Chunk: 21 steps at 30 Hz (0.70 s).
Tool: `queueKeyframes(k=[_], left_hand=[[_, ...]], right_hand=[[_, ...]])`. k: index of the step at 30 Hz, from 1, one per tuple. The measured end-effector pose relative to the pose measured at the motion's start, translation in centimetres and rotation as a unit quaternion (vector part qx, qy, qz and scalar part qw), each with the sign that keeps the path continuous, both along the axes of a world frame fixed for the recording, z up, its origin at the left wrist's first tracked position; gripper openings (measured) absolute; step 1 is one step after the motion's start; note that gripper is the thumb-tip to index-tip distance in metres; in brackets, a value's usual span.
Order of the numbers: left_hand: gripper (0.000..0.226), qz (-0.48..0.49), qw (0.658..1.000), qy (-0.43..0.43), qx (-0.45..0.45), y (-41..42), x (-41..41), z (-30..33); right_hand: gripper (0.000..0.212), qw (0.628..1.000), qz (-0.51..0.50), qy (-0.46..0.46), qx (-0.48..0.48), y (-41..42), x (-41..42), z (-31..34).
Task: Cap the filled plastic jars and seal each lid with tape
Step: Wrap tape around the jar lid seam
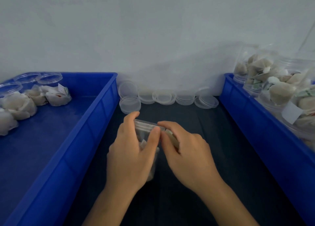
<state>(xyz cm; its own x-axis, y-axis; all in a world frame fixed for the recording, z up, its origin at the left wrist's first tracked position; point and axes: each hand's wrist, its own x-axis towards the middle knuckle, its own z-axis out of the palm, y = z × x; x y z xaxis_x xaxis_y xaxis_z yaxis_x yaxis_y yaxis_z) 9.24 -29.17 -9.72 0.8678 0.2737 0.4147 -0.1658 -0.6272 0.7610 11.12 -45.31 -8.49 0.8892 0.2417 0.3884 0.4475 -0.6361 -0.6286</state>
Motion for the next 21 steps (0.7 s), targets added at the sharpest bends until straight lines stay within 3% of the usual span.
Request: queueKeyframes(k=[10, 17, 21], left_hand=[[0.061, -0.103, 0.982, 0.003, -0.155, 1.6, 0.4, 0.2], [0.056, -0.178, 0.94, 0.005, -0.292, 1.3, 0.7, 0.0], [0.055, -0.18, 0.939, 0.034, -0.292, 1.3, 0.8, -0.1]], right_hand=[[0.046, 0.997, 0.006, 0.007, -0.08, -1.3, 0.8, 0.6], [0.039, 0.999, 0.028, 0.013, -0.035, -1.3, 1.4, -0.5], [0.036, 1.0, 0.022, 0.016, 0.001, -1.0, 1.3, -0.8]])
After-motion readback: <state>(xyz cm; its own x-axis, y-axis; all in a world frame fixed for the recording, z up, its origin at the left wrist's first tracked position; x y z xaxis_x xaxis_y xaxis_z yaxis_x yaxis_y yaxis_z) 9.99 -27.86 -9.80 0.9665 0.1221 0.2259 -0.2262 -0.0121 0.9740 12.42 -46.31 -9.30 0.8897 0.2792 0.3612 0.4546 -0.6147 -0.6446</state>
